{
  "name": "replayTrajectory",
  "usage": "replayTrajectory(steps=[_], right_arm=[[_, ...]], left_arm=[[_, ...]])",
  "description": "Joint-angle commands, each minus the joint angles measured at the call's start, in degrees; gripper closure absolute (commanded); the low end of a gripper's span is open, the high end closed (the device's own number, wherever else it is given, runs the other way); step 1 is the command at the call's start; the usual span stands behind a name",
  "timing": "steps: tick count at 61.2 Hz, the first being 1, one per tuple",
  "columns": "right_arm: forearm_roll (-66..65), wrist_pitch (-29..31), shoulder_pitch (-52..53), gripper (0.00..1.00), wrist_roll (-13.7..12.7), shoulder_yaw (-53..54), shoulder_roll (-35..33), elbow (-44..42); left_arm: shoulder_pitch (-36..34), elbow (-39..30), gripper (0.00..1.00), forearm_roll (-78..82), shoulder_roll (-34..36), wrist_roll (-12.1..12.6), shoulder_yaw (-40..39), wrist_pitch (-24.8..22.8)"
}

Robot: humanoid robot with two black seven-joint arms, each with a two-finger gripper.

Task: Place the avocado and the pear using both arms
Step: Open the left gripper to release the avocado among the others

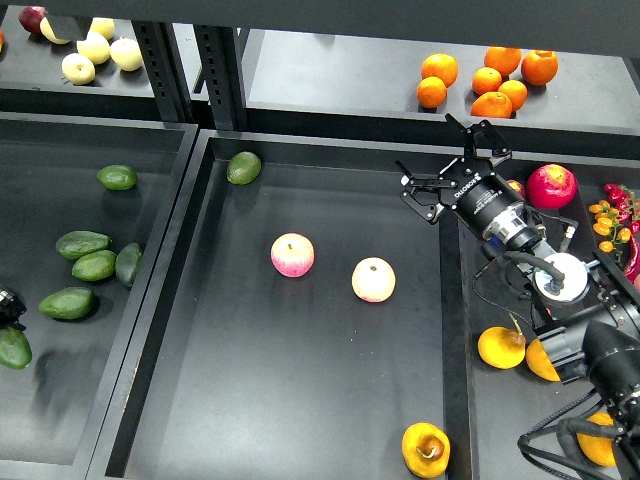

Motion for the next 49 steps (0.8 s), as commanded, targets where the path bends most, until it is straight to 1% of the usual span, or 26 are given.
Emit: replayTrajectory(steps=[1,5,16,32,36,40,47,48,49], right_arm=[[0.0,0.0,0.0,0.0,-0.01,0.0,0.0,-0.01],[0.0,0.0,0.0,0.0,-0.01,0.0,0.0,0.08],[0.0,0.0,0.0,0.0,-0.01,0.0,0.0,-0.01],[0.0,0.0,0.0,0.0,-0.01,0.0,0.0,-0.01],[0.0,0.0,0.0,0.0,-0.01,0.0,0.0,-0.01],[0.0,0.0,0.0,0.0,-0.01,0.0,0.0,0.08],[0.0,0.0,0.0,0.0,0.08,0.0,0.0,-0.01],[0.0,0.0,0.0,0.0,0.08,0.0,0.0,0.08],[0.0,0.0,0.0,0.0,0.08,0.0,0.0,0.08]], left_arm=[[0.19,-0.23,0.38,-0.54,-0.01,0.0,0.0,0.0],[0.19,-0.32,0.32,-0.54,-0.01,0.0,0.0,0.0],[0.19,-0.41,0.22,-0.54,-0.45,0.0,-0.53,0.0],[0.19,-0.49,0.12,-0.54,-0.45,0.0,-1.84,0.0],[0.1,-0.58,0.08,-0.54,-0.45,0.0,-2.28,0.0],[0.1,-0.76,0.06,-0.63,-0.54,0.0,-3.69,0.0],[0.1,-1.11,0.05,-0.81,-0.71,0.0,-7.2,0.0],[0.1,-1.02,0.06,-0.81,-1.41,0.0,-10.25,0.0],[0.1,-1.02,0.06,-0.81,-1.5,0.0,-10.89,0.0]])
